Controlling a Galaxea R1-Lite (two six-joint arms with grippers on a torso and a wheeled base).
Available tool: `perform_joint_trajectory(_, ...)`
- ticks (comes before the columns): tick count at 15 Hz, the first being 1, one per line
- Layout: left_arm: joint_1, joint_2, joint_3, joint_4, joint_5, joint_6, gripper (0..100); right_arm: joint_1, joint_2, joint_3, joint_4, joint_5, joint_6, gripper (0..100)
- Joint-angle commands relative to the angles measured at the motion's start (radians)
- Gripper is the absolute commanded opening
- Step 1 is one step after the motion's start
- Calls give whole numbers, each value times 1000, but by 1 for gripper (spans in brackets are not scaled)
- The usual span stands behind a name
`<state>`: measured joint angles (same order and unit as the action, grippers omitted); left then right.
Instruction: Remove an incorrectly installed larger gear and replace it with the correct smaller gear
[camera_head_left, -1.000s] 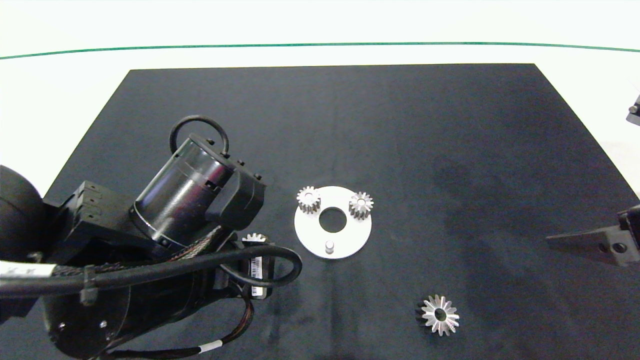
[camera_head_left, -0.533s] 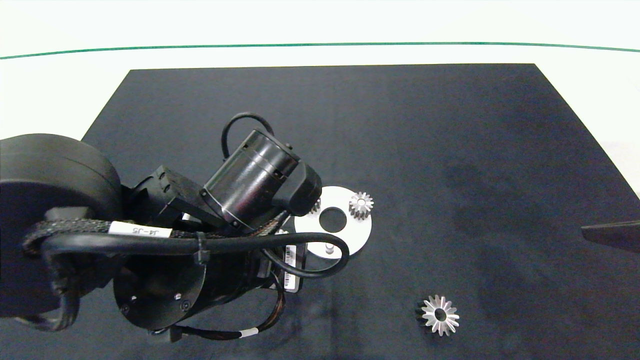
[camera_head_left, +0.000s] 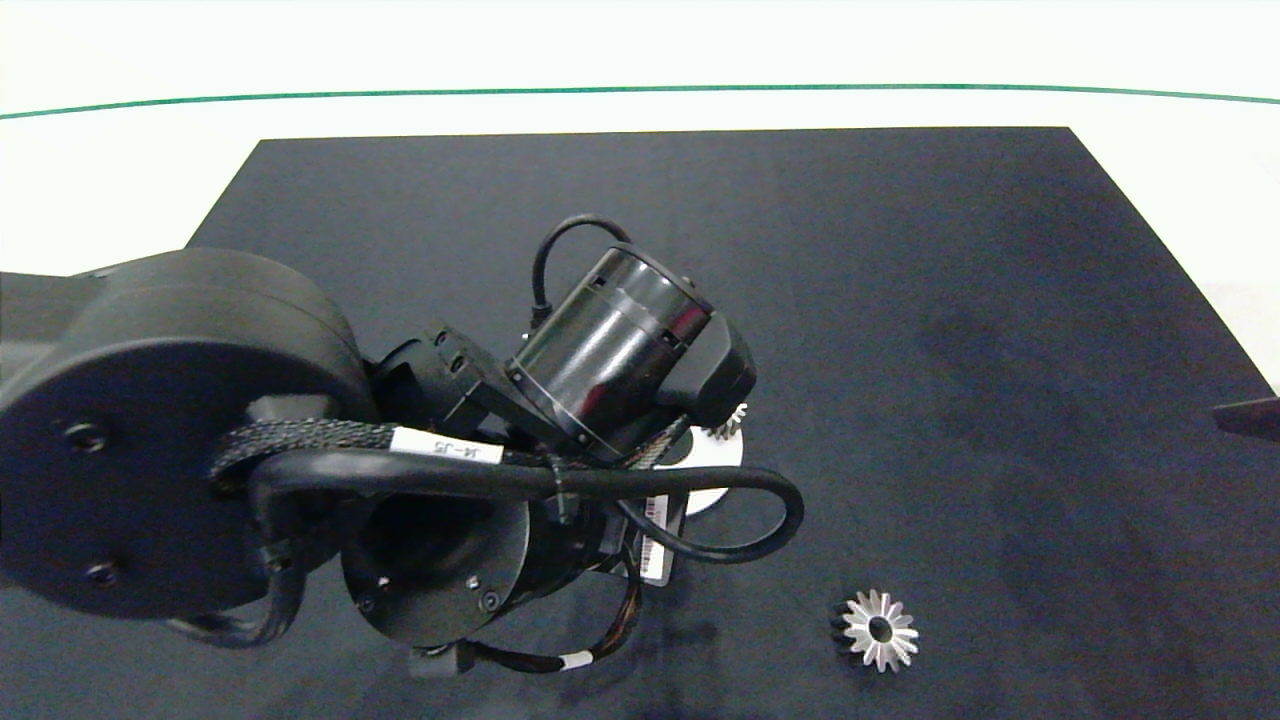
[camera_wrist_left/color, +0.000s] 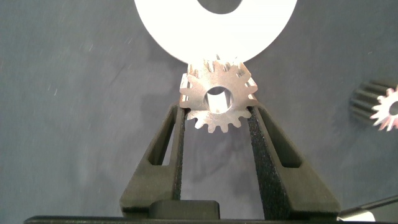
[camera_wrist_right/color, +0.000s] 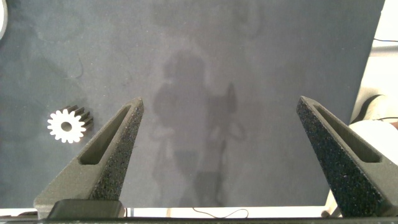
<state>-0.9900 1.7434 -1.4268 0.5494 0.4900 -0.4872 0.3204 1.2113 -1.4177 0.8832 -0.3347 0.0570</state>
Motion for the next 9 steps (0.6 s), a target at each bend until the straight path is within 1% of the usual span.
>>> perform_joint_trajectory(1, 1, 67, -86, 29, 4, 18, 0, -6, -9, 0, 5, -1, 0, 100)
perform_joint_trajectory(3, -4, 104, -150, 103, 4, 19, 0, -6, -9, 2, 5, -1, -2, 100)
perform_joint_trajectory(5, -18, 120, -178, 110, 5, 19, 0, -4, -13, 6, 5, -1, -6, 100)
perform_joint_trajectory(8, -16, 150, -179, 110, 7, 21, 0, -1, -24, 9, 5, -1, -9, 100)
perform_joint_trajectory(9, -16, 160, -182, 109, 7, 36, 0, -1, -22, 9, 5, 0, -9, 100)
